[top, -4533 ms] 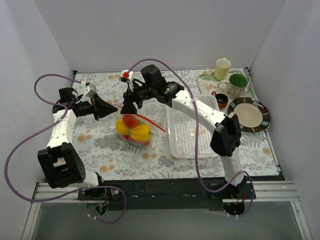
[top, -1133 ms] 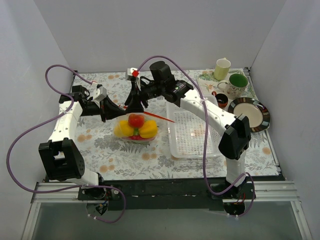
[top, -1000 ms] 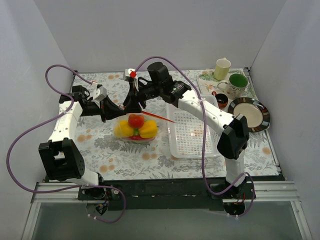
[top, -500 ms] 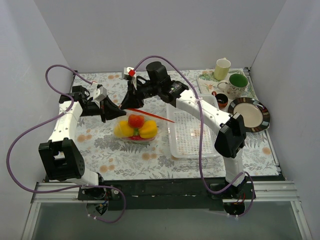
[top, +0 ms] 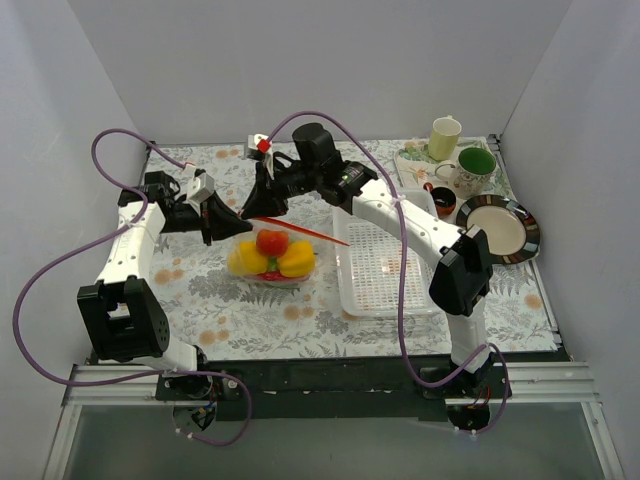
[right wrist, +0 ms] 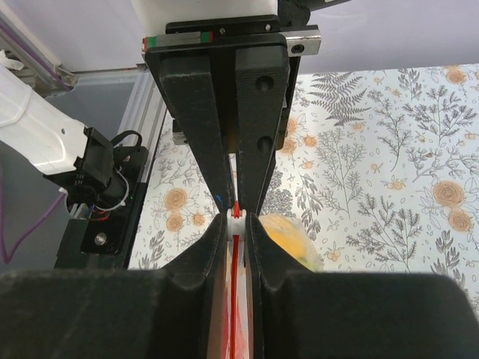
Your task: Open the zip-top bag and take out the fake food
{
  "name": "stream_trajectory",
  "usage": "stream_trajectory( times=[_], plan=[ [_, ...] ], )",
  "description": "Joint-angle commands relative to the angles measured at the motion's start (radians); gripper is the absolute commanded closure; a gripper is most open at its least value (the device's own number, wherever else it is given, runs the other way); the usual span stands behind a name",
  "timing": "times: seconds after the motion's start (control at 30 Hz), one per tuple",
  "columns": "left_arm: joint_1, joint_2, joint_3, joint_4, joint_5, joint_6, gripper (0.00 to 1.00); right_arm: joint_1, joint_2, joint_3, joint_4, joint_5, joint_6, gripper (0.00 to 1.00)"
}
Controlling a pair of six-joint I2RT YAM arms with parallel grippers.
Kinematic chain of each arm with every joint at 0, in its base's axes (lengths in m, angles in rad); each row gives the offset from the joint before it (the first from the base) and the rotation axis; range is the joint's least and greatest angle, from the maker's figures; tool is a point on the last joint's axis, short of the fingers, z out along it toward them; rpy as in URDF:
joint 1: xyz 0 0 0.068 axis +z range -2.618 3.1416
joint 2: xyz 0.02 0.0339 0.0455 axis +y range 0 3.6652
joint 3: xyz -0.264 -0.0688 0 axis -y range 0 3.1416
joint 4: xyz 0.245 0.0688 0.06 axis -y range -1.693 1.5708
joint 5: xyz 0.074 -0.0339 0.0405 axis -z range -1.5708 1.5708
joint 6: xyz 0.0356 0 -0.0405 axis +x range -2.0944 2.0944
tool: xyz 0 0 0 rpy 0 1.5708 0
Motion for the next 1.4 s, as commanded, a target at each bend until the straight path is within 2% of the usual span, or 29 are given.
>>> stream_trajectory(
  times=[0.0,0.27,0.5,0.6,0.7,0.77,0.87,0.97,1.07,1.23,1.3,1.33,1.37],
  plan=[
    [0.008,-0.023,0.071,-0.015,0.246,0.008,1.00,-0.022,-0.050,-0.038,-0.041,0.035,-0.044,0.99],
    [0.037,-0.020,0.131,0.069,0.277,-0.101,1.00,-0.074,-0.209,-0.295,-0.006,0.095,-0.067,0.99],
    [0.069,-0.031,0.124,0.069,0.262,-0.109,1.00,-0.092,-0.271,-0.381,0.016,0.100,-0.070,0.99],
    [0.074,-0.043,0.125,0.092,0.259,-0.127,1.00,-0.094,-0.260,-0.356,-0.002,0.098,-0.070,0.99],
    [0.106,-0.051,0.137,0.141,0.265,-0.184,1.00,-0.092,-0.269,-0.357,-0.071,0.133,-0.114,0.99],
    [0.158,-0.057,0.131,0.259,0.283,-0.315,1.00,-0.097,-0.286,-0.403,-0.090,0.173,-0.136,0.99],
    [0.251,-0.067,0.110,0.466,0.331,-0.536,1.00,-0.106,-0.334,-0.507,-0.056,0.198,-0.133,0.99],
    [0.307,-0.067,0.108,0.535,0.329,-0.610,1.00,-0.117,-0.386,-0.613,0.000,0.199,-0.109,0.99],
    [0.328,-0.064,0.098,0.560,0.329,-0.644,1.00,-0.118,-0.424,-0.679,0.063,0.189,-0.075,0.99],
    [0.328,-0.090,0.065,0.556,0.331,-0.631,1.00,-0.117,-0.418,-0.691,0.085,0.163,-0.044,0.99],
    [0.324,-0.113,0.044,0.554,0.332,-0.626,0.96,-0.118,-0.407,-0.688,0.093,0.152,-0.026,0.99],
    [0.318,-0.121,0.036,0.554,0.331,-0.626,0.90,-0.115,-0.403,-0.690,0.106,0.126,-0.013,0.95],
    [0.315,-0.138,0.028,0.556,0.329,-0.630,0.87,-0.114,-0.398,-0.693,0.119,0.117,0.013,0.86]
  ],
)
